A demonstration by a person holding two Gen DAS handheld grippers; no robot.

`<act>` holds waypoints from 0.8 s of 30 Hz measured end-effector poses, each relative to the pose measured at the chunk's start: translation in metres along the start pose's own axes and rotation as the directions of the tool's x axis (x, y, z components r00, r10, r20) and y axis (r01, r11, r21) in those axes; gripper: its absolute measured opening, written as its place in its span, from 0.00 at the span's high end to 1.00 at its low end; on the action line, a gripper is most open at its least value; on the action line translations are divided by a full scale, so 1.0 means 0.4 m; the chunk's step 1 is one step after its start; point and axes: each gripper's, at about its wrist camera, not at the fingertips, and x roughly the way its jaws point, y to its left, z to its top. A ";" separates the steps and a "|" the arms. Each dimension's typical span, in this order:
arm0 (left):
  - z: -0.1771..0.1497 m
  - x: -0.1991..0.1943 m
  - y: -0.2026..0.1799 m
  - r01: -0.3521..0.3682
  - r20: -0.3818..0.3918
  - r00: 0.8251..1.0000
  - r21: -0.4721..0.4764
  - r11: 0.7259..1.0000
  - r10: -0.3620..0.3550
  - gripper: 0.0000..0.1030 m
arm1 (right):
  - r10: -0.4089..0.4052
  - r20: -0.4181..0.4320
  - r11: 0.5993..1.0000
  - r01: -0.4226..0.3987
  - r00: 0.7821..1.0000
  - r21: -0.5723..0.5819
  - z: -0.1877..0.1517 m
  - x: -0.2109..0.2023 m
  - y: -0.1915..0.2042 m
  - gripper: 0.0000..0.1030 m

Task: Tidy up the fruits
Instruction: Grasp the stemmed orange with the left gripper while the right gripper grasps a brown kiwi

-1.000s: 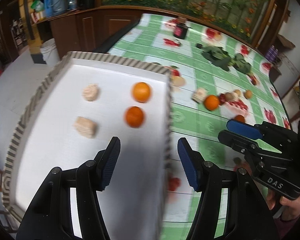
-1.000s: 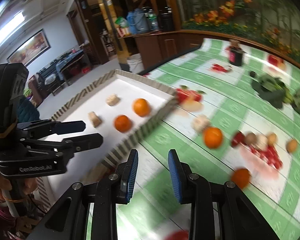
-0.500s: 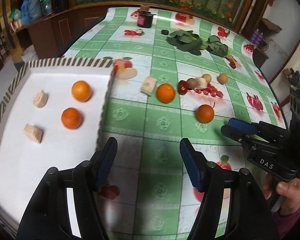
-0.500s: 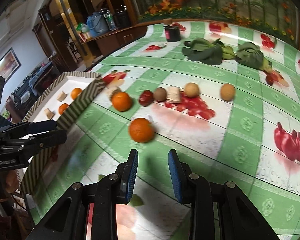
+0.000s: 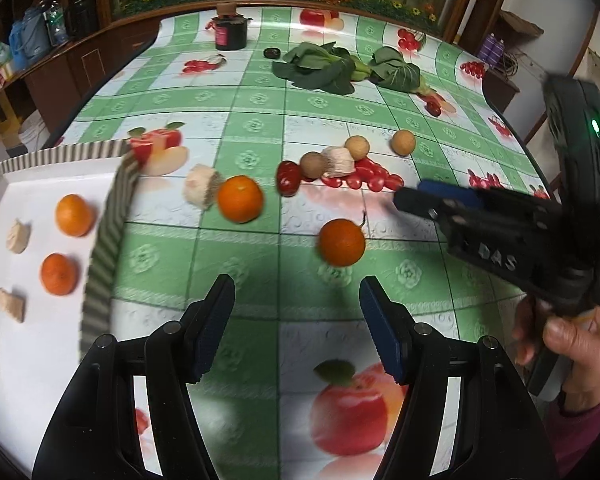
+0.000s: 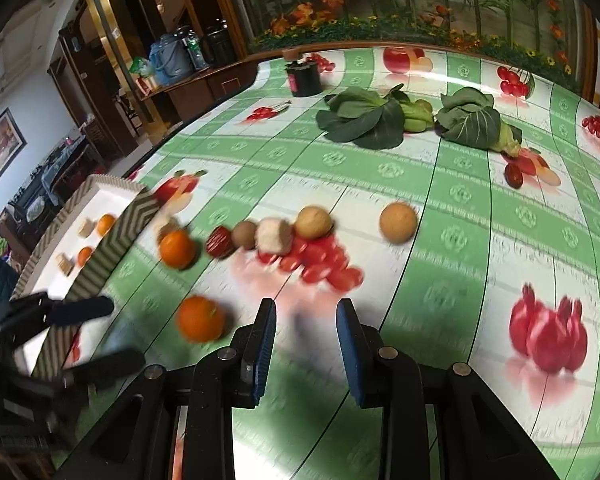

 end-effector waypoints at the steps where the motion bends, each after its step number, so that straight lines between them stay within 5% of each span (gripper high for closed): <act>1: 0.005 0.006 -0.004 -0.003 0.001 1.000 0.002 1.000 0.003 0.37 | -0.007 0.001 1.000 0.007 1.000 0.001 0.012 0.008 -0.005 0.71; 20: 0.051 0.104 -0.029 0.009 -0.012 1.000 0.002 1.000 -0.009 0.38 | 0.003 0.004 0.998 -0.003 1.000 -0.060 0.127 0.134 -0.010 0.71; 22: 0.054 0.104 -0.027 0.023 0.000 1.000 0.002 1.000 -0.023 0.44 | 0.005 0.007 0.998 -0.005 1.000 -0.064 0.127 0.134 -0.010 0.73; 24: 0.055 0.103 -0.023 0.038 0.002 0.999 -0.001 0.999 -0.038 0.64 | 0.003 0.010 0.998 -0.002 1.000 -0.062 0.123 0.130 -0.010 0.77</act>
